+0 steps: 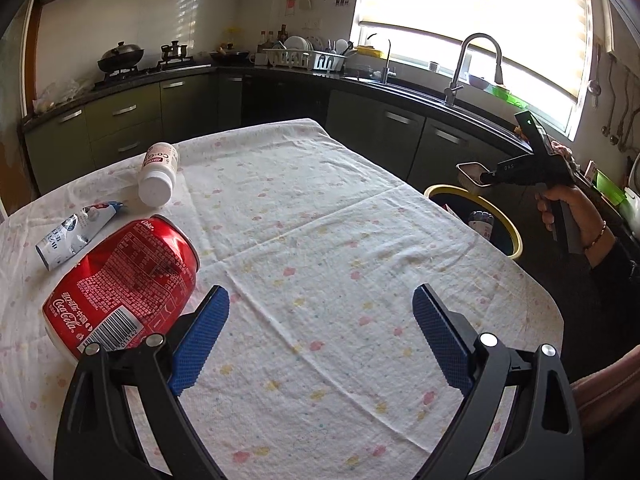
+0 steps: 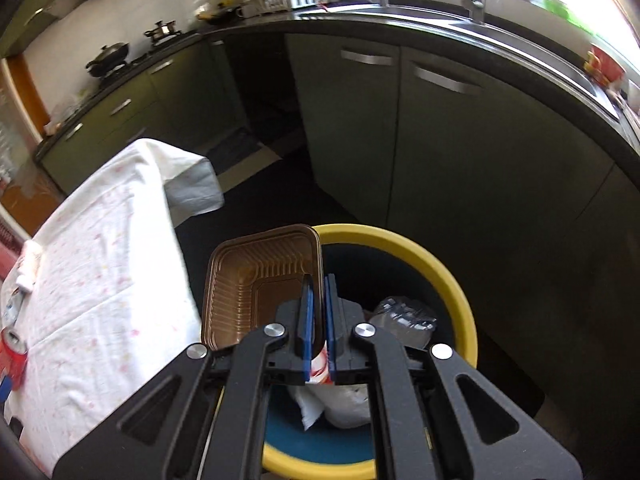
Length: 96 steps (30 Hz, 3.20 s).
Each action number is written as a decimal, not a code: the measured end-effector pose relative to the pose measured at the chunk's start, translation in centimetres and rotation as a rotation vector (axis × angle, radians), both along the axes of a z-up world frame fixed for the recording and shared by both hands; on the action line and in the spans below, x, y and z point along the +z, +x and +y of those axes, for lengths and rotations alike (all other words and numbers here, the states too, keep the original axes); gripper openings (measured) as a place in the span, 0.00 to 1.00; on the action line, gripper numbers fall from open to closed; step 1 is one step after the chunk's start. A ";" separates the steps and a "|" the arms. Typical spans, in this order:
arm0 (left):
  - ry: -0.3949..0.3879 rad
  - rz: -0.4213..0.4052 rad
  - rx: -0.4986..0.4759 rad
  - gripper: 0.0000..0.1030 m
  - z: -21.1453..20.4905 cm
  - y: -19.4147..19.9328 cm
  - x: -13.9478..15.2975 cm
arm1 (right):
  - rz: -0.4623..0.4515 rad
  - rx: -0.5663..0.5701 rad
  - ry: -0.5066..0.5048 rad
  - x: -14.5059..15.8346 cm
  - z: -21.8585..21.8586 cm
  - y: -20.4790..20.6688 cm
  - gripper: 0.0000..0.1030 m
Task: Collect trash
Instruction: 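Carry the brown tray over the yellow bin and open the right gripper, then move the open left gripper onto the red Coca-Cola can, then grasp the red soda can with the left gripper and drop it into the yellow bin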
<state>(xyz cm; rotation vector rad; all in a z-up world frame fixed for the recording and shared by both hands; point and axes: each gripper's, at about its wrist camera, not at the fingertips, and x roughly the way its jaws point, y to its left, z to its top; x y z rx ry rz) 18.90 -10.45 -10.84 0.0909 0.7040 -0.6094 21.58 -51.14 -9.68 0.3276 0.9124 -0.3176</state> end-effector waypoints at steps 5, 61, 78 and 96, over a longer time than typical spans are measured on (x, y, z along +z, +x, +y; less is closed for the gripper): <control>0.004 0.001 0.000 0.89 0.0 0.1 -0.2 | -0.034 -0.060 0.031 -0.7 -0.8 0.4 0.17; 0.403 0.063 -0.106 0.68 5.5 7.6 -1.1 | -0.127 0.199 0.183 -0.4 11.0 -8.5 0.50; 0.240 0.010 -0.365 0.68 -9.8 1.7 5.9 | -0.213 0.070 0.161 1.0 5.4 -12.8 0.50; 0.225 0.101 -0.607 0.75 -37.6 4.1 1.2 | -0.239 -0.146 0.208 -1.4 -4.4 -18.8 0.51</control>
